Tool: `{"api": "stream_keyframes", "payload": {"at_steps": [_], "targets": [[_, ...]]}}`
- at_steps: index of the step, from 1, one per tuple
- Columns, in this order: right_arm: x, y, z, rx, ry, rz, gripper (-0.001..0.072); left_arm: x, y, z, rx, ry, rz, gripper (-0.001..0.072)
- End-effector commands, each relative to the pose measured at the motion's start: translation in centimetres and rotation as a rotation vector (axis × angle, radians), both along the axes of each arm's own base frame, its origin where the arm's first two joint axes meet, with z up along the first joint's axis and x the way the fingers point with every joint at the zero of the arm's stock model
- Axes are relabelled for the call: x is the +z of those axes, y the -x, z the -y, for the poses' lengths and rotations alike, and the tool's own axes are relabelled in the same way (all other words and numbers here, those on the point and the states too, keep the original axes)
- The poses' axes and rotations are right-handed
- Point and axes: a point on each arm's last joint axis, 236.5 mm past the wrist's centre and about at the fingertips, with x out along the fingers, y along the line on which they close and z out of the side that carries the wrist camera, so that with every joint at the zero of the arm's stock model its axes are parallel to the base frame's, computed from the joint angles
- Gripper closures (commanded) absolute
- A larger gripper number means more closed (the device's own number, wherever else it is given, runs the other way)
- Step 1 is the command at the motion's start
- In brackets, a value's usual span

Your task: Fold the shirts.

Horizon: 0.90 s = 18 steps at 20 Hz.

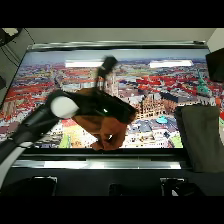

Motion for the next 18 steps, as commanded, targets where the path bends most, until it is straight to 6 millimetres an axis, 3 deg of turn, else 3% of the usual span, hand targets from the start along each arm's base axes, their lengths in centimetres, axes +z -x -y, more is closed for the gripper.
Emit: {"api": "stream_keyframes", "payload": {"at_steps": [1, 3, 5, 6, 7, 9, 10, 12, 14, 16, 18], "targets": [[-0.7, -0.5, 1.6, -0.064, 0.037, -0.025, 0.0020, -3.6, 0.1, 1.7, -0.026, -0.095, -0.016, -0.0013], [-4.2, -1.3, 1.1, -0.068, 0.038, -0.165, 0.0020, -2.6, -6.7, -5.6, 0.099, -0.265, 0.097, -0.0011], [-10.7, -1.0, -1.1, -0.021, 0.007, -0.452, 0.0035, -2.2, -13.5, -15.9, 0.340, -0.405, 0.104, -0.0009], [-14.4, -0.6, -3.2, 0.045, -0.014, -0.609, 0.0037, -2.7, -15.6, -20.6, 0.452, -0.425, 0.048, -0.0007], [-17.6, -0.1, -5.9, 0.147, -0.043, -0.729, 0.0037, -4.2, -16.7, -25.3, 0.551, -0.443, -0.045, 0.0054], [-23.3, 0.8, -11.8, 0.365, -0.161, -0.907, 0.0035, -8.4, -16.9, -32.8, 0.676, -0.465, -0.237, 0.0059], [-26.0, 1.2, -13.7, 0.427, -0.223, -0.979, 0.0032, -11.1, -16.2, -35.7, 0.729, -0.457, -0.341, 0.0059], [-31.0, 1.9, -15.3, 0.431, -0.311, -1.094, 0.0025, -16.2, -14.3, -39.0, 0.788, -0.385, -0.528, 0.0059], [-34.7, 2.4, -15.9, 0.412, -0.358, -1.170, 0.0018, -20.3, -12.9, -40.1, 0.836, -0.272, -0.669, 0.0057], [-36.8, 3.1, -15.9, 0.397, -0.371, -1.232, 0.0018, -22.8, -12.9, -39.6, 0.857, -0.148, -0.743, 0.0056], [-37.5, 3.0, -16.0, 0.389, -0.374, -1.251, 0.0018, -24.2, -13.7, -38.0, 0.831, -0.065, -0.772, 0.0056]]}}
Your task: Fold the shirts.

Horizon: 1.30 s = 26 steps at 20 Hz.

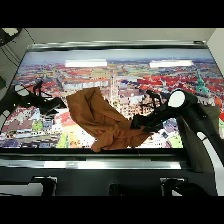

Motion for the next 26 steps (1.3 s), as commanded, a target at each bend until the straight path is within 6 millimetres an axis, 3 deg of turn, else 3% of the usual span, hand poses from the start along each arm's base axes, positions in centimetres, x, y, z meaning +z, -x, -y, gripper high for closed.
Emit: {"api": "stream_keyframes", "payload": {"at_steps": [1, 4, 6, 7, 8, 9, 10, 12, 14, 17, 21, 23, 26], "targets": [[-2.4, 0.5, -1.1, -0.014, -0.041, -0.074, 0.0018, -3.0, -1.0, 1.5, 0.104, 0.196, -0.007, 0.0057], [-2.4, 0.2, -1.3, -0.023, -0.051, -0.065, 0.0018, -5.0, -2.3, 3.6, 0.134, 0.243, -0.010, 0.0060], [-2.3, 0.4, -1.5, -0.021, -0.058, -0.069, -0.0001, -5.9, -2.8, 4.4, 0.135, 0.239, -0.002, 0.0185], [-2.5, 0.5, -1.8, -0.013, -0.058, -0.069, -0.0005, -6.1, -3.1, 4.7, 0.132, 0.230, 0.011, 0.0203], [-3.0, 0.8, -2.1, -0.005, -0.054, -0.069, -0.0008, -6.1, -3.4, 4.9, 0.131, 0.223, 0.022, 0.0312], [-3.6, 1.2, -2.7, 0.007, -0.050, -0.070, -0.0008, -6.1, -3.5, 5.0, 0.131, 0.221, 0.029, 0.0543], [-4.3, 1.4, -3.4, 0.017, -0.046, -0.064, -0.0008, -5.9, -3.6, 5.2, 0.114, 0.223, 0.043, 0.0680], [-5.4, 0.7, -4.0, 0.009, -0.039, -0.047, -0.0008, -5.2, -3.4, 5.4, 0.084, 0.228, 0.056, 0.0681], [-6.1, -1.4, -3.4, -0.036, -0.024, 0.012, -0.0008, -3.9, -3.4, 5.6, 0.039, 0.221, 0.096, 0.0681], [-6.1, -3.5, -0.2, -0.147, -0.028, 0.007, -0.0008, -1.7, -3.7, 5.6, 0.024, 0.214, 0.145, 0.0681], [-6.0, -2.8, 5.4, -0.220, -0.029, -0.096, -0.0002, -0.6, -3.7, 5.6, -0.005, 0.208, 0.177, 0.0680], [-5.6, -2.1, 3.8, -0.188, -0.061, -0.113, -0.0002, -0.6, -3.7, 5.6, -0.004, 0.208, 0.178, 0.0681], [-5.5, -1.7, -1.9, -0.090, -0.103, -0.060, -0.0008, -0.4, -3.5, 5.7, -0.009, 0.211, 0.175, 0.0681]]}}
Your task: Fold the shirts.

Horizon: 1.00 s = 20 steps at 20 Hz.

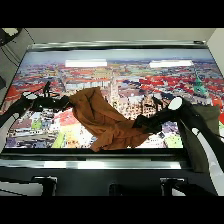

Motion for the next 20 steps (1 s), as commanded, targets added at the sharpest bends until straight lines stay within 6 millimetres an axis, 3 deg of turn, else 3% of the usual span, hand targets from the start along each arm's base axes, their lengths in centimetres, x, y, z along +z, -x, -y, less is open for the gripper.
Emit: {"api": "stream_keyframes", "payload": {"at_steps": [1, 5, 7, 10, 11, 12, 13, 14, 16, 18, 19, 20], "targets": [[0.1, 0.5, -5.6, 0.059, -0.077, 0.031, -0.0008, 0.3, 0.3, 0.2, -0.016, 0.005, -0.002, 0.0681], [-1.3, 0.2, -12.6, 0.019, -0.212, 0.015, -0.0008, 0.3, 1.1, 0.7, -0.057, 0.011, -0.012, 0.0681], [-2.1, -0.1, -13.9, -0.007, -0.231, 0.005, -0.0008, 0.3, 1.1, 0.7, -0.066, 0.009, -0.008, 0.0681], [-3.3, 0.1, -14.2, -0.039, -0.222, -0.039, 0.0009, 0.3, 1.1, 0.7, -0.098, -0.005, 0.017, 0.0681], [-3.4, -0.1, -14.2, -0.043, -0.220, -0.033, 0.0120, 0.3, 1.1, 0.7, -0.098, -0.006, 0.017, 0.0681], [-3.3, -0.4, -14.1, -0.048, -0.220, -0.026, 0.0464, 0.3, 1.1, 0.7, -0.100, -0.007, 0.019, 0.0681], [-3.1, -0.5, -14.2, -0.051, -0.227, -0.019, 0.0659, 0.4, 1.1, 0.6, -0.099, -0.006, 0.020, 0.0681], [-2.4, -0.8, -14.2, -0.008, -0.227, 0.032, 0.0660, 0.7, 1.0, 0.6, -0.100, -0.009, 0.028, 0.0682], [0.2, -1.6, -13.4, 0.137, -0.178, 0.173, 0.0661, 3.2, 0.5, -0.1, -0.121, -0.046, 0.121, 0.0684], [5.0, -4.6, -10.5, 0.242, -0.021, 0.414, 0.0660, 8.7, -0.5, -1.4, -0.131, -0.133, 0.268, 0.0684], [9.6, -7.0, -8.5, 0.255, 0.077, 0.584, 0.0660, 13.3, -1.0, -2.1, -0.128, -0.191, 0.383, 0.0684], [16.0, -9.3, -6.4, 0.244, 0.170, 0.791, 0.0660, 19.3, -1.0, -2.4, -0.113, -0.237, 0.523, 0.0684]]}}
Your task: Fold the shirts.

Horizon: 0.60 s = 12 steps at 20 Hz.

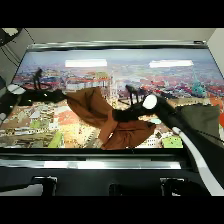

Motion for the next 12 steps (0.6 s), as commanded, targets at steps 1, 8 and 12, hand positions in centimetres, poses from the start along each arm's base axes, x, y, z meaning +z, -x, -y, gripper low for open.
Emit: {"api": "stream_keyframes", "payload": {"at_steps": [1, 8, 12], "targets": [[16.9, -6.0, 7.2, -0.058, 0.246, 0.628, 0.0659, 16.0, 0.2, -1.5, 0.025, -0.125, 0.403, 0.0684], [51.7, 8.7, 17.8, -0.400, -0.021, 1.459, 0.0659, 53.3, 22.6, -2.5, 0.299, -0.115, 1.406, 0.0684], [51.7, 12.0, 19.4, -0.454, -0.109, 1.392, 0.0659, 54.7, 28.2, -1.4, 0.296, -0.034, 1.448, 0.0684]]}}
